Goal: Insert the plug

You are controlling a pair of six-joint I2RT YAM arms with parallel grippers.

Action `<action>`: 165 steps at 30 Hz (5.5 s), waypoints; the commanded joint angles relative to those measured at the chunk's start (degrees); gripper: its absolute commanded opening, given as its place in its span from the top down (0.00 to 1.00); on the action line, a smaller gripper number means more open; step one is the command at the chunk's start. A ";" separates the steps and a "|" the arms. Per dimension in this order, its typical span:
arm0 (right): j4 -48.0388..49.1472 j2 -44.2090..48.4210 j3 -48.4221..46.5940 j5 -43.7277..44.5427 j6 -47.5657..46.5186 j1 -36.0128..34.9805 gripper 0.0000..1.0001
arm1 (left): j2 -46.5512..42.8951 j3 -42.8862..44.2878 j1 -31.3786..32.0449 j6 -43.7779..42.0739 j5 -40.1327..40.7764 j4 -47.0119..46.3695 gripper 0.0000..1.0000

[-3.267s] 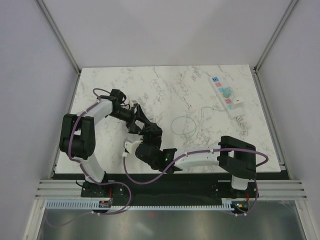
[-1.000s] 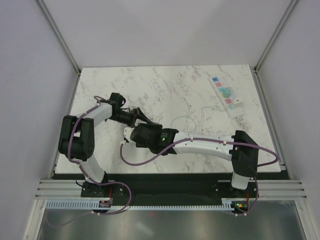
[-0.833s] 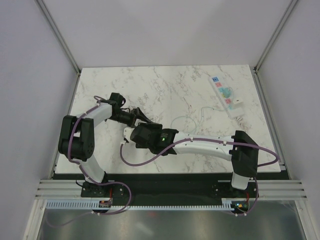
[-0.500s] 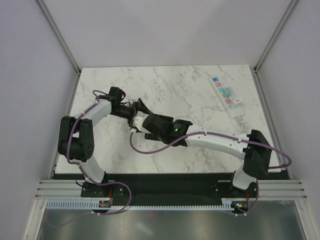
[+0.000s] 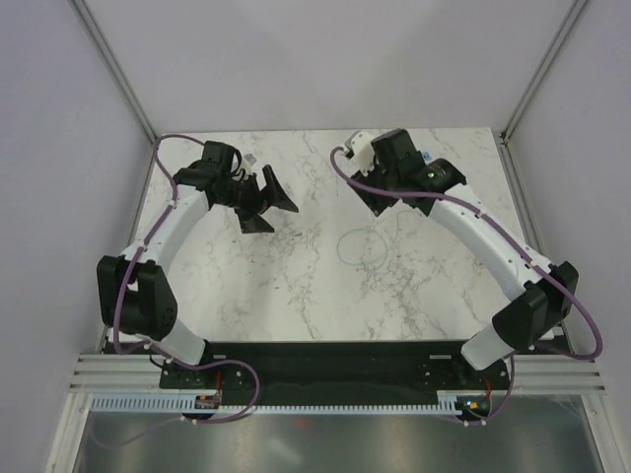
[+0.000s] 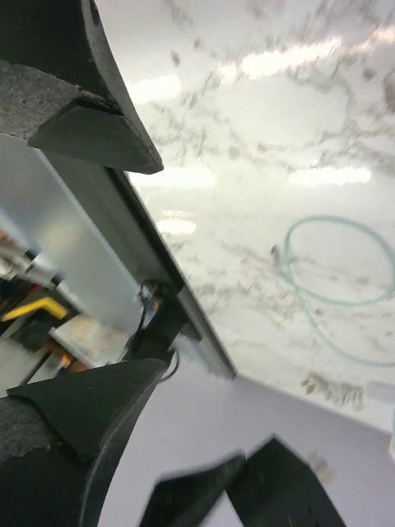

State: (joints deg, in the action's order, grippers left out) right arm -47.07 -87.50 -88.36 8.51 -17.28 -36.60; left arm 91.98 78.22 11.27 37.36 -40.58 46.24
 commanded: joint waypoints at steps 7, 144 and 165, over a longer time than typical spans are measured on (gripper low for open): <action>-9.88 -19.35 -28.16 -14.30 6.90 17.76 1.00 | -5.40 -7.28 10.69 -12.57 33.70 -2.62 0.00; -14.01 -30.70 -9.54 -15.11 12.71 37.22 1.00 | -30.81 -22.23 16.42 -22.95 12.37 -23.65 0.00; -17.18 -41.43 -25.73 -7.81 12.36 29.83 0.85 | -30.55 -22.05 16.33 -23.21 13.33 -23.12 0.00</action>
State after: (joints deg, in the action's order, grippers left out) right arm -68.62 -125.38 -114.04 0.93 -5.21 -6.04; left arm 61.82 55.81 27.73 14.09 -27.33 23.92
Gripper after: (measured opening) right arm 0.678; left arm 0.994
